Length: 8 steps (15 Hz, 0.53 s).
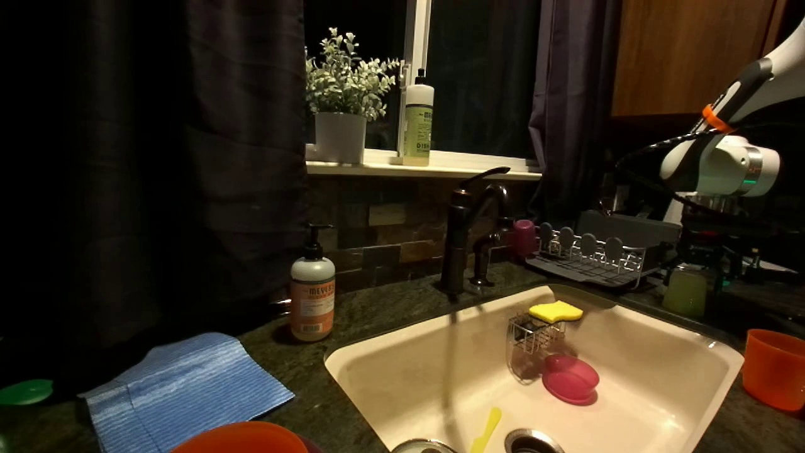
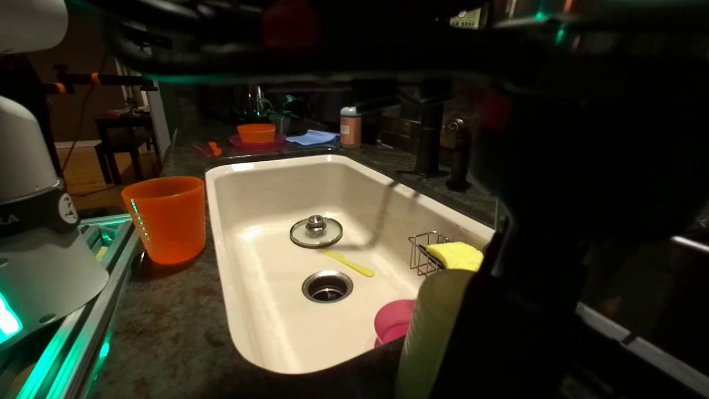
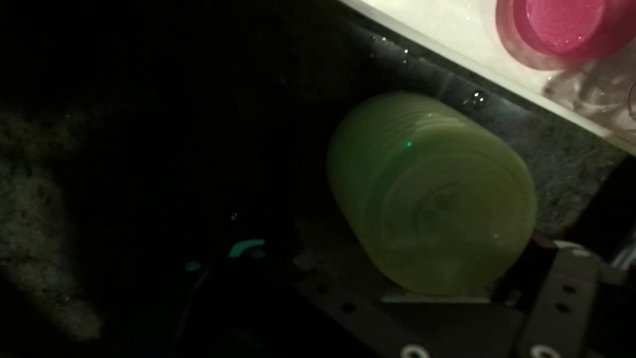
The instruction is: Pick the green cup from the drying rack and place it to the right of the sink right-side-up
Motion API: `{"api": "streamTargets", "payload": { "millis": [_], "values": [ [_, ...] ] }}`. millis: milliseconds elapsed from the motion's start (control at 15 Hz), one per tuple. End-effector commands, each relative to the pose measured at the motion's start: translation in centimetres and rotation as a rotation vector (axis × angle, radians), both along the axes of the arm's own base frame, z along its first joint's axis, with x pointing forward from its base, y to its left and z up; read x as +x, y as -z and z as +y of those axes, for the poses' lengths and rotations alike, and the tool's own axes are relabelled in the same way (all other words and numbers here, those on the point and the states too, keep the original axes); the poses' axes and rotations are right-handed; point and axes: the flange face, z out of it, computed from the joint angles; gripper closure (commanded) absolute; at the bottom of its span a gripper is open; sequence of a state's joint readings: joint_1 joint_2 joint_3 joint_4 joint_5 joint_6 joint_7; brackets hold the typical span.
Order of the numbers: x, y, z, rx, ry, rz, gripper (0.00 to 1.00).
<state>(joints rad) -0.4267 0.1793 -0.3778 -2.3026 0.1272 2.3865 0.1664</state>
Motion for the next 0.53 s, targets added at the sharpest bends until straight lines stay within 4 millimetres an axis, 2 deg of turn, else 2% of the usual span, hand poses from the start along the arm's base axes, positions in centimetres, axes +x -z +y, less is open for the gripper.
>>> {"api": "streamTargets", "payload": {
  "millis": [0, 467],
  "values": [
    [0.09, 0.36, -0.38, 0.049, 0.005, 0.005, 0.0],
    [-0.03, 0.97, -0.56, 0.093, 0.026, 0.024, 0.0]
  ]
}}
